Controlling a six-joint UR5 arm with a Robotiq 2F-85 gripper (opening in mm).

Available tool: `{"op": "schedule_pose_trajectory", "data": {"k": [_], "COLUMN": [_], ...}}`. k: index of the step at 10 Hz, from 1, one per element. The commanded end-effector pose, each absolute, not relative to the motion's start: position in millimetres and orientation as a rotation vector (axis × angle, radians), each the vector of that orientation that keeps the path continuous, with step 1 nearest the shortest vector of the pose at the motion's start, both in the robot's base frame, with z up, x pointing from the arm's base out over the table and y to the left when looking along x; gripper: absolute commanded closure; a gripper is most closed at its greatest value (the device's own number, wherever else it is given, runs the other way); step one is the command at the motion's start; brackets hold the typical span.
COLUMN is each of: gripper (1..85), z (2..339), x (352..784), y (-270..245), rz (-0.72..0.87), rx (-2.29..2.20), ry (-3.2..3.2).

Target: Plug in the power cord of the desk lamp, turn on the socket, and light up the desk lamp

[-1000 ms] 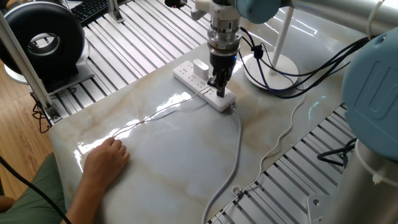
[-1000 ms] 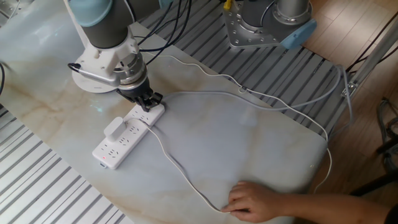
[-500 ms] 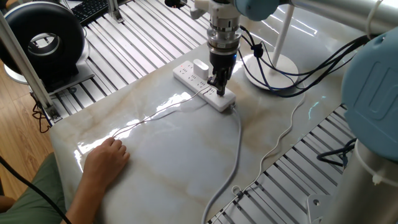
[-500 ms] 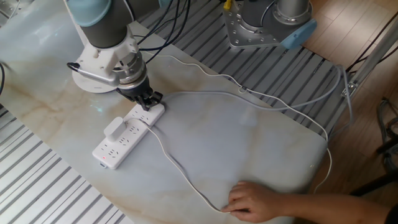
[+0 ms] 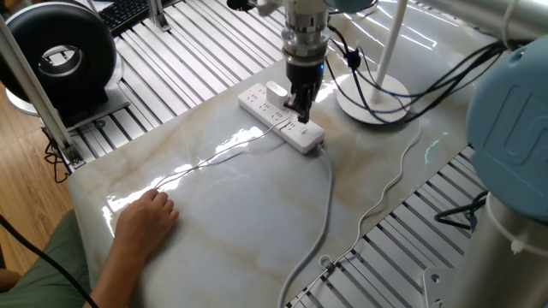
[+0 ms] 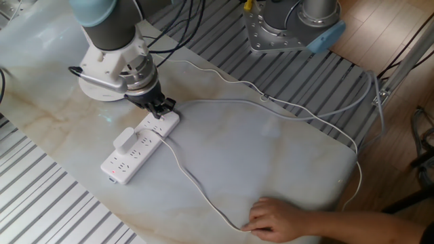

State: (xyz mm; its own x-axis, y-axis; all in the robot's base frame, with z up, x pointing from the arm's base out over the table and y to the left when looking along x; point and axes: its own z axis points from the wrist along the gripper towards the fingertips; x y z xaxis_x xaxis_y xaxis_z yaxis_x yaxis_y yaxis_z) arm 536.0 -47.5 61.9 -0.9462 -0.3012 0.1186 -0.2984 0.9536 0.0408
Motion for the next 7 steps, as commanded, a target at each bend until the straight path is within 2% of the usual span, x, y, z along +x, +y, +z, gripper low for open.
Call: {"op": "schedule_pose_trajectory", "data": {"k": [1, 4, 7], "gripper": [84.7, 84.7, 84.7], "z": [94, 111, 101], "x": [550, 569, 592], "y": [-59, -101, -157], "rz": [0.112, 0.421, 0.666], "rx": [0.455, 0.446, 0.517], "ry": [-2.960, -2.919, -2.887]}}
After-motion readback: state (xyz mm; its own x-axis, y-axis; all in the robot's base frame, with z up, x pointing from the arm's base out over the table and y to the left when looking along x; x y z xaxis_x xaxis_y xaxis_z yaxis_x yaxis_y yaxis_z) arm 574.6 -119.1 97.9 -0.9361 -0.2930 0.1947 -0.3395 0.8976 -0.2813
